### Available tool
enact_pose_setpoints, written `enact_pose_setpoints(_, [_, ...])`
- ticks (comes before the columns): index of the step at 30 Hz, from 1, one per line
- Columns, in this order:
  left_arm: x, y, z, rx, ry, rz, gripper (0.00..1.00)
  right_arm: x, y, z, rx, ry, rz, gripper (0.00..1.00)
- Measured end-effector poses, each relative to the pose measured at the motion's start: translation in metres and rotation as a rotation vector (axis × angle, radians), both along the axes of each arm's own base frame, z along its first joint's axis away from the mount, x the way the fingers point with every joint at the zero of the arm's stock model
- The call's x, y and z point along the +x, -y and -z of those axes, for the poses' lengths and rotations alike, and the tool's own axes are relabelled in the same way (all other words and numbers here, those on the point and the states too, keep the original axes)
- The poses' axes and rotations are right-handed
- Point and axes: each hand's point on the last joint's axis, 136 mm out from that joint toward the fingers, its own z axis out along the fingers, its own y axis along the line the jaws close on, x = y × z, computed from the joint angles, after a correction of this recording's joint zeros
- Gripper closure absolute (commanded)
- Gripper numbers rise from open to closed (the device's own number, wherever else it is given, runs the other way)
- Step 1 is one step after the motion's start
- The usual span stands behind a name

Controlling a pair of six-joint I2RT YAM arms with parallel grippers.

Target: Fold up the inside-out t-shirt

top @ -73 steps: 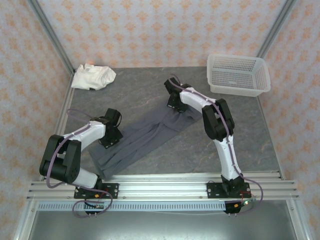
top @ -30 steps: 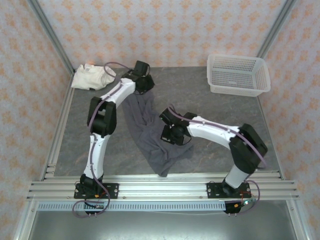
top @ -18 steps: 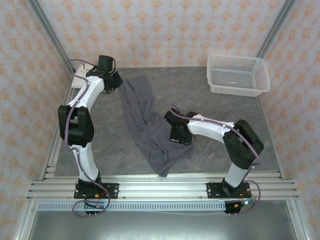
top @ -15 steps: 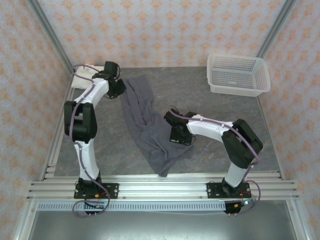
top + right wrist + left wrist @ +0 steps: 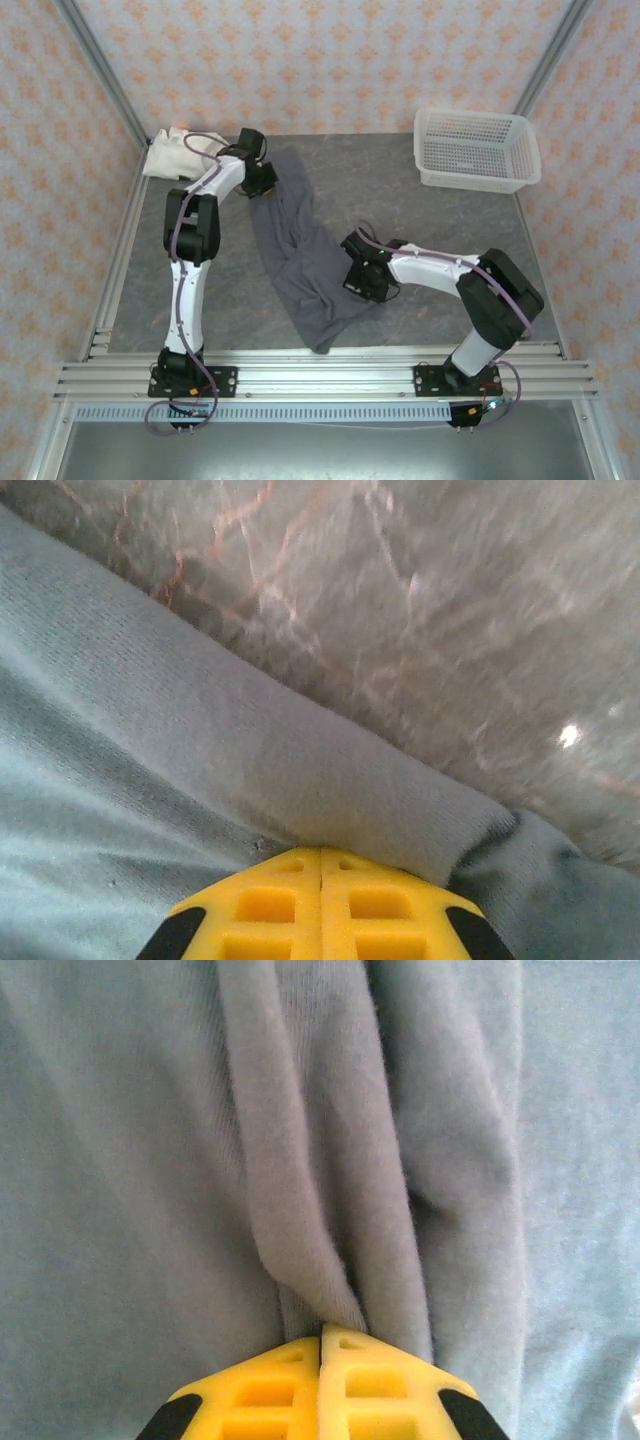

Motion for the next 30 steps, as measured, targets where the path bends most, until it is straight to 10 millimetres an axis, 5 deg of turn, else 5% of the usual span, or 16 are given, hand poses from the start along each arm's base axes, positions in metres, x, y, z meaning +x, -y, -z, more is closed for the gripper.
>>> enact_pose_setpoints(10, [0.054, 0.082, -0.006, -0.138, 0.129, 0.032, 1.00, -0.011, -0.045, -0.002, 0.203, -0.068, 0.191, 1.00])
enact_pose_setpoints(17, [0.046, 0.075, -0.010, -0.176, 0.106, -0.009, 0.94, -0.009, -0.047, -0.016, 0.211, -0.051, 0.200, 1.00])
enact_pose_setpoints(21, [0.016, 0.042, -0.046, -0.204, 0.087, -0.041, 0.77, -0.003, -0.040, -0.070, 0.212, 0.103, 0.097, 0.72])
enact_pose_setpoints(24, [-0.021, 0.009, -0.112, -0.213, 0.150, -0.057, 0.62, -0.002, -0.019, -0.101, 0.182, 0.230, 0.024, 0.58])
enact_pose_setpoints(27, [-0.083, -0.008, -0.186, -0.221, 0.270, -0.043, 0.44, -0.001, -0.002, -0.092, 0.106, 0.243, -0.043, 0.54])
enact_pose_setpoints(30, [-0.169, -0.002, -0.220, -0.247, 0.350, 0.003, 0.37, -0.007, 0.007, -0.052, 0.047, 0.157, -0.109, 0.54])
